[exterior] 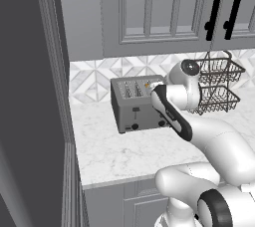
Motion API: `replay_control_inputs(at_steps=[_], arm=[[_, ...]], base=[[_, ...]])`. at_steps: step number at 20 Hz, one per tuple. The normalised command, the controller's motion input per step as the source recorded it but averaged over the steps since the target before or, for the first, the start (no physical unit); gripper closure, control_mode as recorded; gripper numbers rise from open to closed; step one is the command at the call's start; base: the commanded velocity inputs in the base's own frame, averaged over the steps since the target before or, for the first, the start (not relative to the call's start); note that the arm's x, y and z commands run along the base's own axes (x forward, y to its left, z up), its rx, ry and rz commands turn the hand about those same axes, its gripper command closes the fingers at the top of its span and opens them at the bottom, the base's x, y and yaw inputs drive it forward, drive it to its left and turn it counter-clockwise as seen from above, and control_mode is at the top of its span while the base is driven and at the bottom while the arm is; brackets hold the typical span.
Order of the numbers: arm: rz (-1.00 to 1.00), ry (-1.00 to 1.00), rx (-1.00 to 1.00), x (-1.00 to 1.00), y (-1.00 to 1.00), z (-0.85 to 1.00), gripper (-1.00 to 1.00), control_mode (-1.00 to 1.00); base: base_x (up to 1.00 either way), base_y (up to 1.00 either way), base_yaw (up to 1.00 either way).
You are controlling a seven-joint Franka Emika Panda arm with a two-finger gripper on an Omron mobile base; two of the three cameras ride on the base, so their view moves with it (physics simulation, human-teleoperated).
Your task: Start the toaster. Once the lever pops up, take the bread to the plate on the dining counter.
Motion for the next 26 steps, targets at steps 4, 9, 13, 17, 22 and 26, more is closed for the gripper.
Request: replay_control_inputs(at_steps=[4, 9, 13, 17, 22, 26], arm=[[0.0, 0.0, 0.0, 0.0, 0.0, 0.0, -1.0, -1.0], [0.0, 0.0, 0.0, 0.0, 0.0, 0.0, -1.0, -1.0], [0.0, 0.0, 0.0, 0.0, 0.0, 0.0, -1.0, -1.0], [0.0, 0.0, 0.0, 0.0, 0.0, 0.0, -1.0, -1.0], [0.0, 0.0, 0.0, 0.0, 0.0, 0.0, -1.0, -1.0], [0.0, 0.0, 0.0, 0.0, 0.0, 0.0, -1.0, -1.0]], base=[[0.0, 0.0, 0.0], [0.0, 0.0, 0.0], [0.0, 0.0, 0.0], [0.0, 0.0, 0.0], [0.0, 0.0, 0.0], [0.0, 0.0, 0.0]])
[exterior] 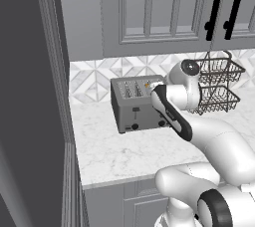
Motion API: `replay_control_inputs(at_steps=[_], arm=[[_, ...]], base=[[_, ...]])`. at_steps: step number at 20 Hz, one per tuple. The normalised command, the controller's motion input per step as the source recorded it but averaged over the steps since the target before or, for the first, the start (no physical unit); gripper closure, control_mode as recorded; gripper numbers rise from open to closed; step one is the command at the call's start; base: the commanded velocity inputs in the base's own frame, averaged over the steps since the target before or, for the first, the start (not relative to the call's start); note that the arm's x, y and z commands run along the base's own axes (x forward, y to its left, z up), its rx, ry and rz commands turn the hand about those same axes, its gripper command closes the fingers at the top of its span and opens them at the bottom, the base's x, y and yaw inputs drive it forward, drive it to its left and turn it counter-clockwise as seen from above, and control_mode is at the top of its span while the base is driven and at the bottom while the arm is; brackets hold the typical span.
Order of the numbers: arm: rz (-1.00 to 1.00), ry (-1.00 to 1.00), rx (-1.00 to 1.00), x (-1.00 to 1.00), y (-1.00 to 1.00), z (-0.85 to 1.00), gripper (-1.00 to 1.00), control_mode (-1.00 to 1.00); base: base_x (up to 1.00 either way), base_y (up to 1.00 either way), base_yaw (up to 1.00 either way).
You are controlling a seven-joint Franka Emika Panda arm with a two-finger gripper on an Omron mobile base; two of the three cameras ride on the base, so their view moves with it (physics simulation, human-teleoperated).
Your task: Start the toaster. Once the lever pops up, take the bread to the plate on the dining counter.
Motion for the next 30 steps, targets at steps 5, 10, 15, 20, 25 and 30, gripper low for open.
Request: replay_control_inputs(at_steps=[5, 10, 15, 20, 25, 30], arm=[[0.0, 0.0, 0.0, 0.0, 0.0, 0.0, -1.0, -1.0], [0.0, 0.0, 0.0, 0.0, 0.0, 0.0, -1.0, -1.0], [0.0, 0.0, 0.0, 0.0, 0.0, 0.0, -1.0, -1.0], [0.0, 0.0, 0.0, 0.0, 0.0, 0.0, -1.0, -1.0], [0.0, 0.0, 0.0, 0.0, 0.0, 0.0, -1.0, -1.0], [0.0, 0.0, 0.0, 0.0, 0.0, 0.0, -1.0, -1.0]], base=[[0.0, 0.0, 0.0], [0.0, 0.0, 0.0], [0.0, 0.0, 0.0], [0.0, 0.0, 0.0], [0.0, 0.0, 0.0], [0.0, 0.0, 0.0]])
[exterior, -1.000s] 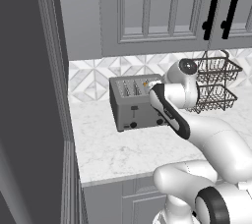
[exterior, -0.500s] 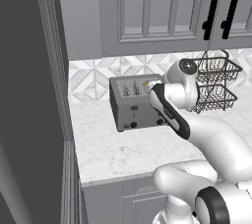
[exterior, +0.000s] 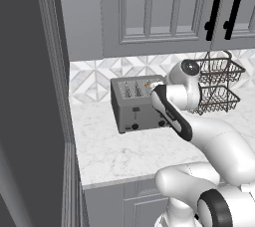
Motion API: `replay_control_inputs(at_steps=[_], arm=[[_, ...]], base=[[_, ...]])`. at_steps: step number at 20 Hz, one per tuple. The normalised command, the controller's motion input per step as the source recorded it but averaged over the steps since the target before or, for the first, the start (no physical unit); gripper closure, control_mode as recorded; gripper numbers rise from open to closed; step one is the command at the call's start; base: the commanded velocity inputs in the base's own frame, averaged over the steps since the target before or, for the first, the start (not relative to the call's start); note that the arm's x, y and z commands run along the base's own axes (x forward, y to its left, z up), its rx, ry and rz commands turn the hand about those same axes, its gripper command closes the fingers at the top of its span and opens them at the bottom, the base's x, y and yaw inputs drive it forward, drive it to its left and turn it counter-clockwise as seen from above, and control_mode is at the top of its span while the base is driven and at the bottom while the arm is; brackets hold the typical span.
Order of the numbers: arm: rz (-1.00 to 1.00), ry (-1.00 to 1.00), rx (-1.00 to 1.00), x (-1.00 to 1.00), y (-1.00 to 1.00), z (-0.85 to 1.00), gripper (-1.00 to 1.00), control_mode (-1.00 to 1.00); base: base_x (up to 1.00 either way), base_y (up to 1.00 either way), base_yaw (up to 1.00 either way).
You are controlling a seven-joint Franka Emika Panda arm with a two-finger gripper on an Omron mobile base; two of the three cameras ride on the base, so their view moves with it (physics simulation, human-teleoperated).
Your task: Start the toaster. Once the lever pops up, take the bread to the plate on the dining counter.
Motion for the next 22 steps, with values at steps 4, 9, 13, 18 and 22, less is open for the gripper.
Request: replay_control_inputs(at_steps=[4, 9, 13, 18, 22], arm=[[0.0, 0.0, 0.0, 0.0, 0.0, 0.0, -1.0, -1.0], [0.0, 0.0, 0.0, 0.0, 0.0, 0.0, -1.0, -1.0], [0.0, 0.0, 0.0, 0.0, 0.0, 0.0, -1.0, -1.0], [0.0, 0.0, 0.0, 0.0, 0.0, 0.0, -1.0, -1.0], [0.0, 0.0, 0.0, 0.0, 0.0, 0.0, -1.0, -1.0]], base=[[0.0, 0.0, 0.0], [0.0, 0.0, 0.0], [0.0, 0.0, 0.0], [0.0, 0.0, 0.0], [0.0, 0.0, 0.0]])
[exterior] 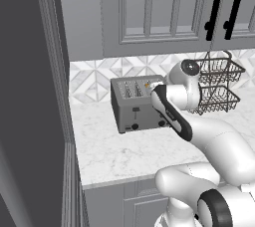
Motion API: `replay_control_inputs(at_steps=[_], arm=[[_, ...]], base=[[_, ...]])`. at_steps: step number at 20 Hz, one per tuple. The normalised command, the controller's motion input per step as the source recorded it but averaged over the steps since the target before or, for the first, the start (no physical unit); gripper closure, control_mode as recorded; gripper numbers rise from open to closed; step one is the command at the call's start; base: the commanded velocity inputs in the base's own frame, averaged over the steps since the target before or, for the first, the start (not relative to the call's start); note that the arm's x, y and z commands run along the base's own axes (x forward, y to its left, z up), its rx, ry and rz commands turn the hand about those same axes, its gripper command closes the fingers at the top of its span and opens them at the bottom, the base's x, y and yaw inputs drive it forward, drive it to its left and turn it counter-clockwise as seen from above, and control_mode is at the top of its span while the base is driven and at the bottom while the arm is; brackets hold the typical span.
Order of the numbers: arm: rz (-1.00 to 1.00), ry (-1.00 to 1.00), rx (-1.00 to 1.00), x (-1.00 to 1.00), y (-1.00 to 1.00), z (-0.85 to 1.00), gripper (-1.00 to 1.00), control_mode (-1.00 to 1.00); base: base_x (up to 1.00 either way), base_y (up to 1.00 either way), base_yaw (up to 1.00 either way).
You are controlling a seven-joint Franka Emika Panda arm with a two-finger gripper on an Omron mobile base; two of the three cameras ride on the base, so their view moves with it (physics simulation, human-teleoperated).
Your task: Start the toaster. Once the lever pops up, take the bread to the plate on the dining counter.
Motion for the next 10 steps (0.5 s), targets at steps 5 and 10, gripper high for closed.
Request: replay_control_inputs(at_steps=[5, 10], arm=[[0.0, 0.0, 0.0, 0.0, 0.0, 0.0, -1.0, -1.0], [0.0, 0.0, 0.0, 0.0, 0.0, 0.0, -1.0, -1.0]], base=[[0.0, 0.0, 0.0], [0.0, 0.0, 0.0]])
